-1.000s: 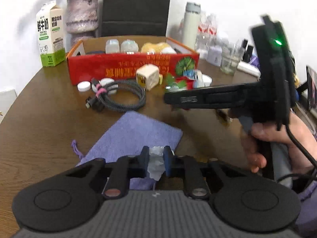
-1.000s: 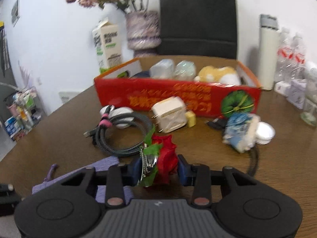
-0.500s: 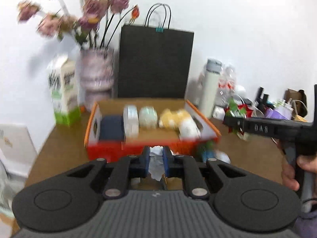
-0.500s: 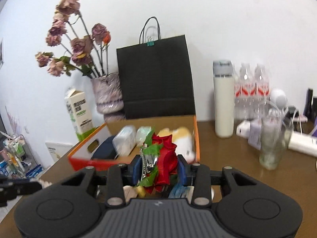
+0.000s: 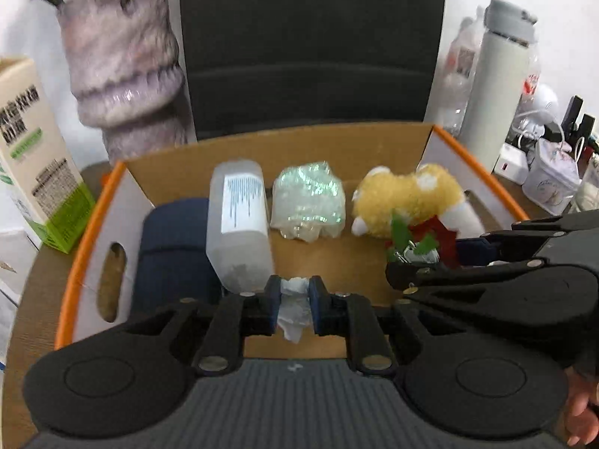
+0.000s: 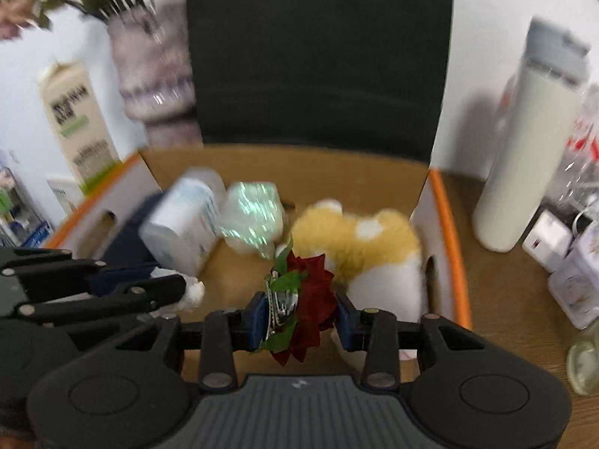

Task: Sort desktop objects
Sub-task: 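Drop the tissue and red rose into the cardboard box, then move both tools back toward the plug adapter and blue packet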

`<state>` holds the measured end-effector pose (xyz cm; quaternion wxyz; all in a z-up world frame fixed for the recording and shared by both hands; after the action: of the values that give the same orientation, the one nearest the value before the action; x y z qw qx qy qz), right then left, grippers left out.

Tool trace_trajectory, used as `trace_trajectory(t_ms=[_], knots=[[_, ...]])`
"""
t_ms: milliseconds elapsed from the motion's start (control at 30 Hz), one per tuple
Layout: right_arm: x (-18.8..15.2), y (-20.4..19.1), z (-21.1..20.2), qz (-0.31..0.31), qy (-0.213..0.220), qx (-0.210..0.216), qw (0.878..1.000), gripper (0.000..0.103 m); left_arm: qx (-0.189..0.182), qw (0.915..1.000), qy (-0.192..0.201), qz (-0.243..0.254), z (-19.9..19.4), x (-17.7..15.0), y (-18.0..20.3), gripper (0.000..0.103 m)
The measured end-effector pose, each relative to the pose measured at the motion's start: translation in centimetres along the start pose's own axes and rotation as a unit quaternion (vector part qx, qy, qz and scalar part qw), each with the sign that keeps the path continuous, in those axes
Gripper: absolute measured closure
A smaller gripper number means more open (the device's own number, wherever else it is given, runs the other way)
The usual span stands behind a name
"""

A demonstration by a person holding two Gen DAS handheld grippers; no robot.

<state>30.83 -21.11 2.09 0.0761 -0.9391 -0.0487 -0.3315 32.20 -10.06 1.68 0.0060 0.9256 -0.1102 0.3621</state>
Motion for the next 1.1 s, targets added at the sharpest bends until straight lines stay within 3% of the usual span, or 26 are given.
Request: trace_trajectory(t_ms=[33,133,200,233,267,367,467,667,767,867,1033,1100], knots=[[-0.1,0.1,0.3,0.004,-0.003,0.000,1.000,0.066,0.002,1.0000,-0.002,-0.002,0.1,0.0,-0.1,0.083],[-0.3,0.1,-1.0,0.016,0.013,0.007,1.000,0.062,0.013,0.9998,0.008,-0.010,-1.3,0.1,-1.0,0.061],[-0.7,0.2,-3.0,0.019,0.040,0.005,0.999,0.048,0.014,0.9994,0.027,-0.017,-3.7,0.1,-1.6,0.055],[-0.8,0.5,-4.0,0.019,0.053,-0.001,0.998,0.035,0.010,0.9990,0.040,-0.018,-5.0,-0.1,-1.9,0.053],[-1.0,0.5,-5.4,0.020,0.072,-0.010,0.997,0.028,0.008,0.9983,0.054,-0.019,-6.3,-0.3,-2.0,0.045],[-2.0,0.2,-9.2,0.021,0.113,-0.018,0.993,0.026,0.023,0.9957,0.088,-0.015,-10.0,-1.3,-2.1,0.029],[-4.0,-0.5,-12.4,0.023,0.138,-0.006,0.990,0.018,0.032,0.9924,0.119,-0.002,-13.4,-3.4,-2.0,0.021],[-10.7,-2.7,-16.2,0.007,0.164,-0.009,0.986,0.013,0.033,0.9865,0.157,0.032,-18.2,-9.4,-1.5,0.004],[-14.6,-3.2,-16.7,-0.004,0.157,-0.033,0.987,0.011,0.043,0.9859,0.155,0.044,-19.5,-13.1,-1.2,0.002],[-17.9,-3.2,-16.5,0.001,0.141,-0.055,0.989,0.010,0.023,0.9875,0.152,0.036,-20.5,-16.4,-1.1,0.000],[-21.4,-3.1,-17.1,0.043,0.134,-0.009,0.990,0.010,-0.013,0.9887,0.148,0.023,-21.4,-20.6,-0.4,0.000],[-22.0,-3.6,-17.3,0.036,0.130,-0.010,0.991,0.011,-0.013,0.9892,0.142,0.034,-21.3,-21.5,0.1,0.000]])
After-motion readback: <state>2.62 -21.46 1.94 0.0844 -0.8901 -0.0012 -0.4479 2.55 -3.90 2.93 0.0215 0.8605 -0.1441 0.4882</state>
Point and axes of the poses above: each gripper's, at about its wrist camera, not at the fingertips, and z roughly the way its jaws point, y to its right, x to its top, the point moved 3 cm from there along z, roughly the way its jaws point, and after that the axes turned 4 degrees about x, right-handed, at the moved point
